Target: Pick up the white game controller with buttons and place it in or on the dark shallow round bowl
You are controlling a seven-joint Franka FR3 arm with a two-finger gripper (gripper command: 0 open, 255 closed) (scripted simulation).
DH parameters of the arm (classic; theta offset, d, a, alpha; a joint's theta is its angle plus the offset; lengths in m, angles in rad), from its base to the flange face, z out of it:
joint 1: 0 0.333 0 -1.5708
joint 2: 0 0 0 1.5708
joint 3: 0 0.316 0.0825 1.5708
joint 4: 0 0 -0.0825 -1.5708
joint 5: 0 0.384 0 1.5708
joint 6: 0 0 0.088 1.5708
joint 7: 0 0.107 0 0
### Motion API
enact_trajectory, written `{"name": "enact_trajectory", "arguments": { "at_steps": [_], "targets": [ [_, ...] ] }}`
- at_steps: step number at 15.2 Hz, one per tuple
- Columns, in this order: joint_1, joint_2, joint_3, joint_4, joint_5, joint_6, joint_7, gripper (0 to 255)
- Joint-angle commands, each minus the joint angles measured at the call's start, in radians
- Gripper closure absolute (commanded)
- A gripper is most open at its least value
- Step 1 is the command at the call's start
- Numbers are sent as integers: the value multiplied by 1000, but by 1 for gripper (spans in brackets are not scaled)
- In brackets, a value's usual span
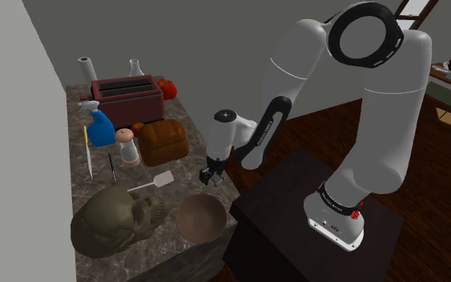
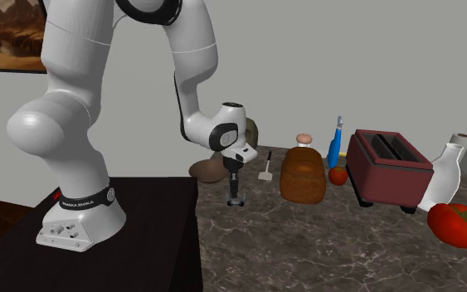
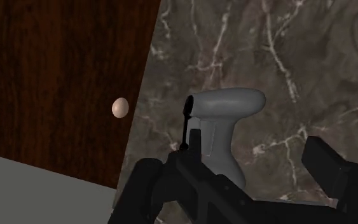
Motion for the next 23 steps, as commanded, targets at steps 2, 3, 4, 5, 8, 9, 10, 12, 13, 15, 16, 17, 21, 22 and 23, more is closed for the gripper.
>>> {"name": "enact_trajectory", "arguments": {
  "at_steps": [2,3,4,5,8,9,10,12,13,15,16,17,21,22,23],
  "targets": [
    [-290,-37,223,-73,138,-50,-240,0],
    [-273,-21,204,-68,123,-38,-229,0],
    [-257,-5,185,-63,110,-26,-218,0],
    [-240,10,167,-58,98,-14,-209,0],
    [-191,57,115,-41,69,21,-184,0],
    [-175,73,98,-35,61,33,-177,0],
    [-166,82,89,-31,57,40,-173,0],
    [-166,82,89,-31,57,40,-174,0],
    [-166,82,89,-31,57,40,-174,0],
    [-166,82,89,-31,57,40,-174,0],
    [-166,82,89,-31,57,40,-174,0],
    [-166,82,89,-31,57,40,-174,0],
    [-166,82,89,-31,57,40,-174,255],
    [-166,82,89,-31,57,40,-174,255],
    [-166,82,89,-31,57,40,-174,255]
  ]
}}
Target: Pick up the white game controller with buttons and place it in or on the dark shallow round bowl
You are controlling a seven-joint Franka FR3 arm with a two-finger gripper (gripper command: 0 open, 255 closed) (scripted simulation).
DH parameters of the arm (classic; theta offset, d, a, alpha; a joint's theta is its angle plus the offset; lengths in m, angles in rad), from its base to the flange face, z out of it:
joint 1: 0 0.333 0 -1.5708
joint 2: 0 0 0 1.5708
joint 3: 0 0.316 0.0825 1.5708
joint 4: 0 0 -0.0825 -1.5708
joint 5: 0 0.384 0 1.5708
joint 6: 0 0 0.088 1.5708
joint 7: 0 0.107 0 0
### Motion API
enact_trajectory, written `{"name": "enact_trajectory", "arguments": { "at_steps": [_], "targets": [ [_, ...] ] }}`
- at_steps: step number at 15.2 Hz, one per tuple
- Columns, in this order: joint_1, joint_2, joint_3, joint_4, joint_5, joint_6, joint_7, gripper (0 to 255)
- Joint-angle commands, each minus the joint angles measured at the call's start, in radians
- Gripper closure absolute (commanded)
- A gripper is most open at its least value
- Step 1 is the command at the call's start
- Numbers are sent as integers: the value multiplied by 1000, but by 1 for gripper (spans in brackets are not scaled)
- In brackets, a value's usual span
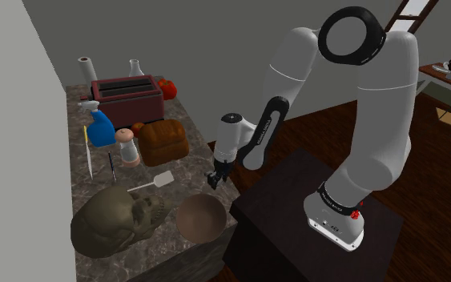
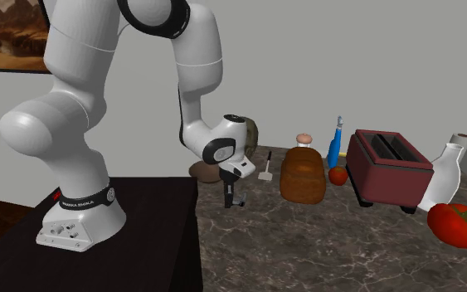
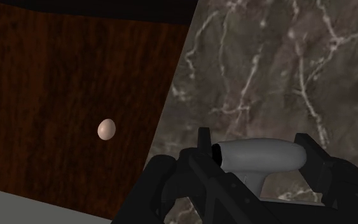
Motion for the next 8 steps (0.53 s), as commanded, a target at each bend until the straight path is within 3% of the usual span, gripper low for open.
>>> {"name": "enact_trajectory", "arguments": {
  "at_steps": [1,4,8],
  "targets": [
    [0,0,0,0,0,0,0,255],
    [0,0,0,0,0,0,0,255],
    [-60,-64,68,-26,33,-45,-24,255]
  ]
}}
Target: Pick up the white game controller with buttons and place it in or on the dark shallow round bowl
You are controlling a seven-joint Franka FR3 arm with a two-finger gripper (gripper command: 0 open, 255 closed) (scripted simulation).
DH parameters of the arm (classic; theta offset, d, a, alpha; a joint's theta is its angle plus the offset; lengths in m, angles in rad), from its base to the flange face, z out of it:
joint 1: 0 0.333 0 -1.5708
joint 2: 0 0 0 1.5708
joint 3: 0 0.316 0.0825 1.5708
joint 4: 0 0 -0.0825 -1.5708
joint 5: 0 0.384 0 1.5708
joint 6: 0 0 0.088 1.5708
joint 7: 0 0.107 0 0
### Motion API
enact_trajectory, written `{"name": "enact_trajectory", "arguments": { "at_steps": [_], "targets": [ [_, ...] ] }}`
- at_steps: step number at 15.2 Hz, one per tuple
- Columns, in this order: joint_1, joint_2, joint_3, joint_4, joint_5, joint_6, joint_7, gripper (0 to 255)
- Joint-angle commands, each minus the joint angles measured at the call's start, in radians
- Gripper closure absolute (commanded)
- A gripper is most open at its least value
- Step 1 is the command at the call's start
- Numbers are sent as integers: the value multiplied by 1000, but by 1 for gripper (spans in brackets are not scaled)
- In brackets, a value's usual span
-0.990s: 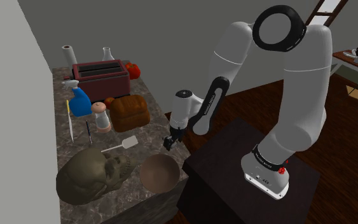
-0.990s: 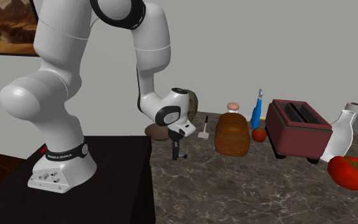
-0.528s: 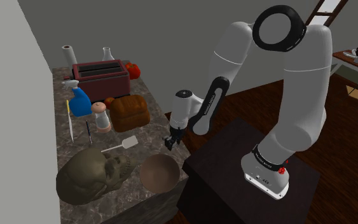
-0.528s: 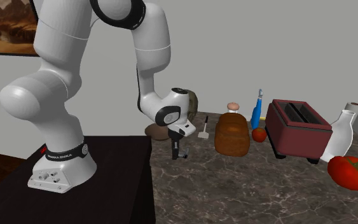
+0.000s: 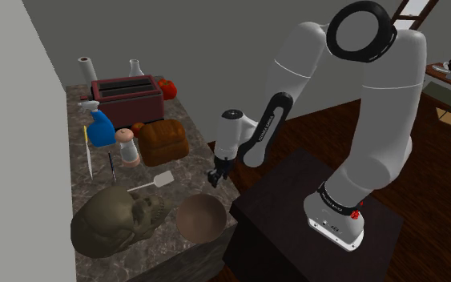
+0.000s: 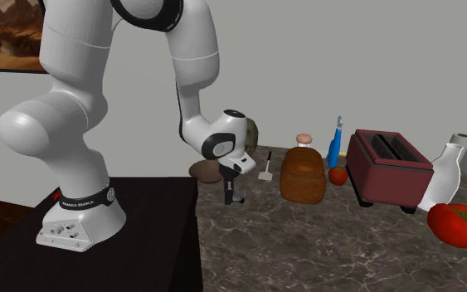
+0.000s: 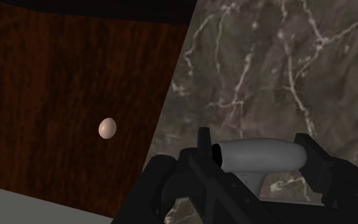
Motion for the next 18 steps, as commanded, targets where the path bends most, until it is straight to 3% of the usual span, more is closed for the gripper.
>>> {"name": "enact_trajectory", "arguments": {
  "at_steps": [1,10,18],
  "targets": [
    [-32,-32,36,-13,20,-23,-14,255],
    [-187,-179,225,-57,160,-132,-110,255],
    [-310,-328,392,-76,364,-241,-246,255]
  ]
}}
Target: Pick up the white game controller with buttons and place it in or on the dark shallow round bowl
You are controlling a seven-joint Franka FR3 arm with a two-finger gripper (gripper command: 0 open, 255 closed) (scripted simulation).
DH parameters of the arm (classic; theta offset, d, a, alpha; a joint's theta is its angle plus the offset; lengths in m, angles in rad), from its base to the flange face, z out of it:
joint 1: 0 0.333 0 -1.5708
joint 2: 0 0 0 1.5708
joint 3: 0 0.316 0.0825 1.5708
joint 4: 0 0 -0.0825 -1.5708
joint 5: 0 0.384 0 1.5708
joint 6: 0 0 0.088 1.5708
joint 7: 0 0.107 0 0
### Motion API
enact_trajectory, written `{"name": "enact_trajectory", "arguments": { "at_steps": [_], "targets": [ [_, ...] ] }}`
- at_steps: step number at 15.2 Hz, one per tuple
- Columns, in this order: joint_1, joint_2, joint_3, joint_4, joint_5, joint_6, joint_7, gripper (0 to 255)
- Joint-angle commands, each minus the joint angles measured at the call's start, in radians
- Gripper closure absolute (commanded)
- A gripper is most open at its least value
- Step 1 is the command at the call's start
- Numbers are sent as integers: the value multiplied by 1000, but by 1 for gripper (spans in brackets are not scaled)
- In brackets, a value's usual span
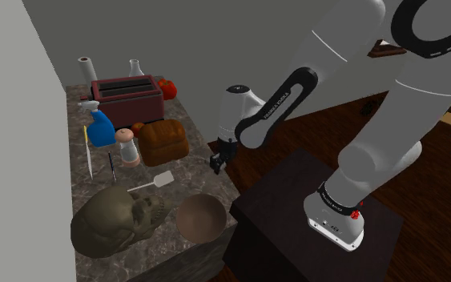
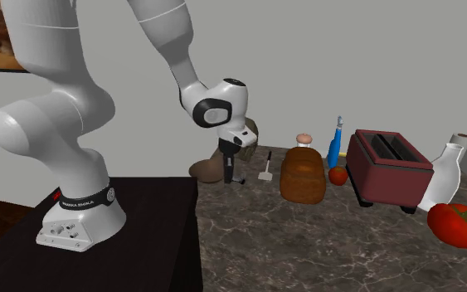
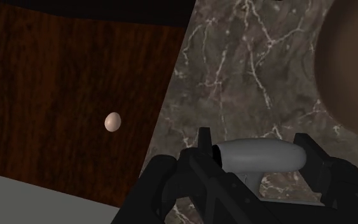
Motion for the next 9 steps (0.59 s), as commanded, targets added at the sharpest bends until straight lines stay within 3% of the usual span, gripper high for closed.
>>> {"name": "enact_trajectory", "arguments": {
  "at_steps": [1,9],
  "targets": [
    [-25,-41,37,-3,60,-29,-40,255],
    [139,-42,121,-20,60,6,207,255]
  ]
}}
